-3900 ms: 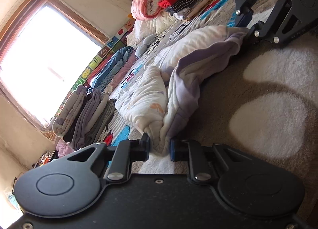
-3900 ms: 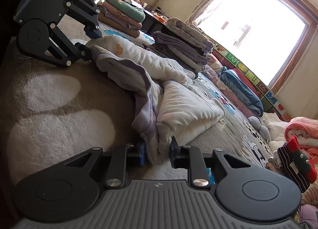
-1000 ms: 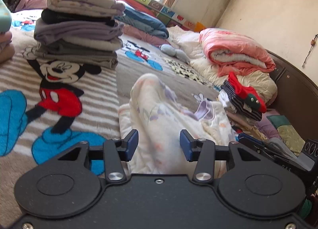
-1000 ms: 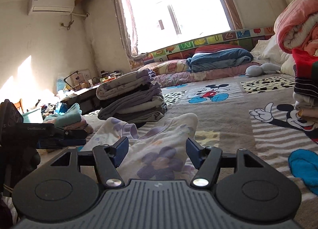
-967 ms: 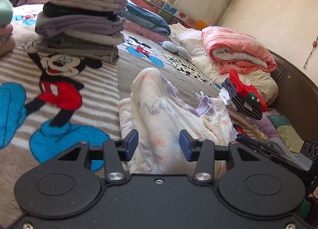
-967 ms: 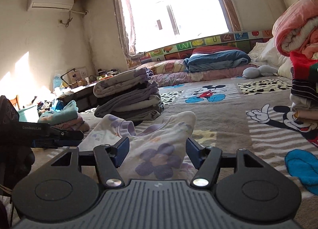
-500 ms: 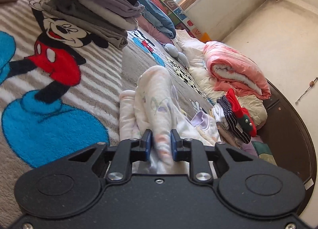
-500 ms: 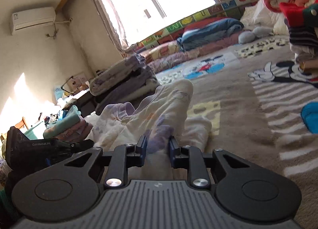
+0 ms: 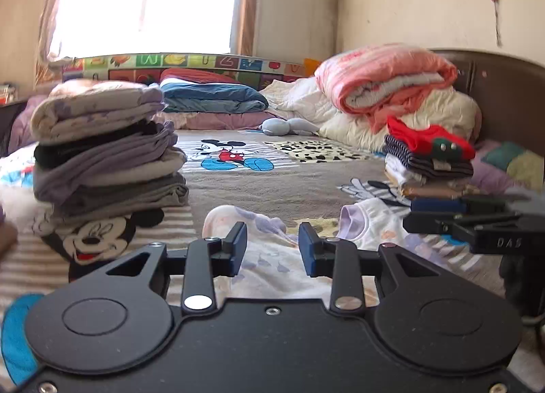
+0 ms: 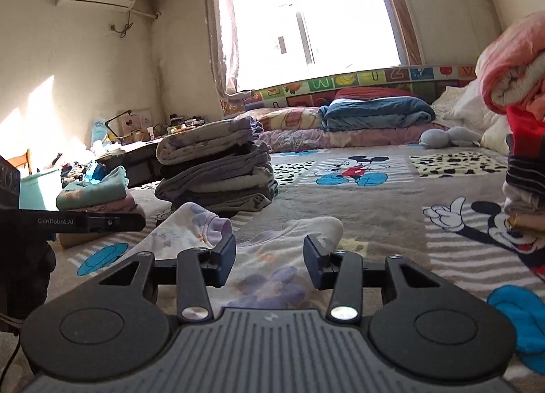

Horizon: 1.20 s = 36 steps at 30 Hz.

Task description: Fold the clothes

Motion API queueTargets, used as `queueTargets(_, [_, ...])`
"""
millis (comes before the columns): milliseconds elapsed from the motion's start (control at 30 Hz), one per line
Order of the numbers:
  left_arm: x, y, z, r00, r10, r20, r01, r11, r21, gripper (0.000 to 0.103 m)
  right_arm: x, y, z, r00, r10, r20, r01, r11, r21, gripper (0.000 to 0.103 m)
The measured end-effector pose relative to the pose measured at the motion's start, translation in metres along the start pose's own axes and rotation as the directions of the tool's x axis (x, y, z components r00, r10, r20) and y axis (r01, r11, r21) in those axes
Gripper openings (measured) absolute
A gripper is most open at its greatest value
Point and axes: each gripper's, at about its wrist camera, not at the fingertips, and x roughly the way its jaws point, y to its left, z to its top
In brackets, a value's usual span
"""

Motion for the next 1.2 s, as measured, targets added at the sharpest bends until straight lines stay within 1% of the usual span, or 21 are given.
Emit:
queueTargets(67, [0.016, 0.005, -0.001, 1.000, 0.002, -0.022, -0.001, 1.000, 0.028, 0.031, 0.013, 0.000, 0.006, 1.000, 0.022, -0.008, -0.022, 0.998, -0.052, 0.048])
queueTargets(167, [0.032, 0.022, -0.004, 0.997, -0.046, -0.056, 0.045, 0.999, -0.021, 0.031, 0.031, -0.009, 0.010, 0.998, 0.044, -0.041, -0.047, 0.997, -0.067, 0.049])
queueTargets(200, [0.036, 0.024, -0.006, 0.996, -0.048, -0.072, 0.046, 0.998, -0.030, 0.031, 0.037, -0.013, 0.008, 0.997, 0.052, -0.054, -0.055, 0.997, -0.060, 0.050])
queueTargets(233, [0.038, 0.024, -0.010, 0.995, -0.055, -0.086, 0.052, 0.998, -0.035, 0.031, 0.042, -0.017, 0.007, 0.996, 0.060, -0.068, -0.064, 0.997, -0.053, 0.053])
queueTargets(267, [0.041, 0.024, -0.014, 0.993, -0.064, -0.099, 0.060, 0.997, -0.040, 0.031, 0.047, -0.021, 0.005, 0.995, 0.064, -0.082, -0.068, 0.997, -0.037, 0.055])
queueTargets(367, [0.048, 0.024, -0.027, 0.989, -0.090, -0.121, 0.082, 0.994, -0.068, 0.031, 0.059, -0.034, -0.009, 0.987, 0.098, -0.130, -0.090, 0.994, 0.064, 0.056])
queueTargets(500, [0.054, 0.040, -0.036, 0.979, -0.160, -0.125, 0.134, 0.971, -0.198, 0.031, 0.065, -0.039, -0.018, 0.979, 0.117, -0.166, -0.097, 0.987, 0.125, 0.056])
queueTargets(567, [0.059, 0.037, -0.038, 0.977, -0.154, -0.147, 0.124, 0.973, -0.193, 0.031, 0.067, -0.044, -0.020, 0.974, 0.134, -0.182, -0.104, 0.980, 0.168, 0.056])
queueTargets(667, [0.061, 0.035, -0.040, 0.976, -0.147, -0.158, 0.117, 0.976, -0.185, 0.031, 0.075, -0.052, -0.026, 0.964, 0.164, -0.209, -0.116, 0.968, 0.223, 0.056])
queueTargets(767, [0.057, 0.034, -0.038, 0.979, -0.144, -0.147, 0.116, 0.977, -0.181, 0.031, 0.079, -0.055, -0.027, 0.957, 0.182, -0.225, -0.123, 0.960, 0.252, 0.056])
queueTargets(800, [0.052, 0.033, -0.035, 0.982, -0.133, -0.133, 0.110, 0.979, -0.171, 0.031, 0.077, -0.054, -0.026, 0.959, 0.177, -0.221, -0.120, 0.962, 0.246, 0.056])
queueTargets(867, [0.040, 0.030, -0.029, 0.989, -0.108, -0.100, 0.093, 0.985, -0.146, 0.032, 0.068, -0.047, -0.023, 0.971, 0.145, -0.191, -0.106, 0.974, 0.200, 0.056])
queueTargets(900, [0.035, 0.029, -0.025, 0.991, -0.102, -0.086, 0.090, 0.987, -0.133, 0.037, 0.058, -0.045, -0.020, 0.977, 0.136, -0.165, -0.104, 0.977, 0.186, 0.057])
queueTargets(933, [0.032, 0.028, -0.020, 0.992, -0.098, -0.073, 0.089, 0.989, -0.120, 0.044, 0.049, -0.043, -0.016, 0.982, 0.127, -0.139, -0.103, 0.980, 0.173, 0.058])
queueTargets(1000, [0.024, 0.026, -0.011, 0.995, -0.090, -0.046, 0.086, 0.992, -0.093, 0.047, 0.029, -0.039, -0.008, 0.990, 0.111, -0.087, -0.098, 0.984, 0.146, 0.063])
queueTargets(1033, [0.020, 0.026, -0.007, 0.996, -0.087, -0.032, 0.084, 0.993, -0.079, 0.052, 0.023, -0.034, -0.005, 0.991, 0.112, -0.078, -0.103, 0.988, 0.117, 0.064])
queueTargets(1067, [0.022, 0.026, -0.004, 0.997, -0.066, -0.029, 0.064, 0.997, -0.051, 0.054, 0.017, -0.030, -0.001, 0.991, 0.114, -0.073, -0.108, 0.990, 0.086, 0.065])
queueTargets(1100, [0.025, 0.029, -0.003, 0.998, -0.055, -0.026, 0.054, 0.998, -0.043, 0.054, 0.011, -0.026, 0.002, 0.991, 0.117, -0.067, -0.113, 0.992, 0.054, 0.070])
queueTargets(1133, [0.028, 0.033, -0.004, 0.997, -0.068, -0.024, 0.067, 0.996, -0.054, 0.054, 0.011, -0.022, 0.004, 0.991, 0.116, -0.072, -0.115, 0.993, 0.028, 0.073])
queueTargets(1167, [0.031, 0.037, -0.006, 0.995, -0.101, -0.023, 0.099, 0.992, -0.074, 0.054, 0.013, -0.021, 0.006, 0.990, 0.120, -0.077, -0.119, 0.993, 0.011, 0.075])
queueTargets(1200, [0.034, 0.036, -0.007, 0.992, -0.119, -0.029, 0.117, 0.991, -0.065, 0.054, 0.017, -0.019, 0.007, 0.989, 0.123, -0.082, -0.124, 0.992, -0.005, 0.075])
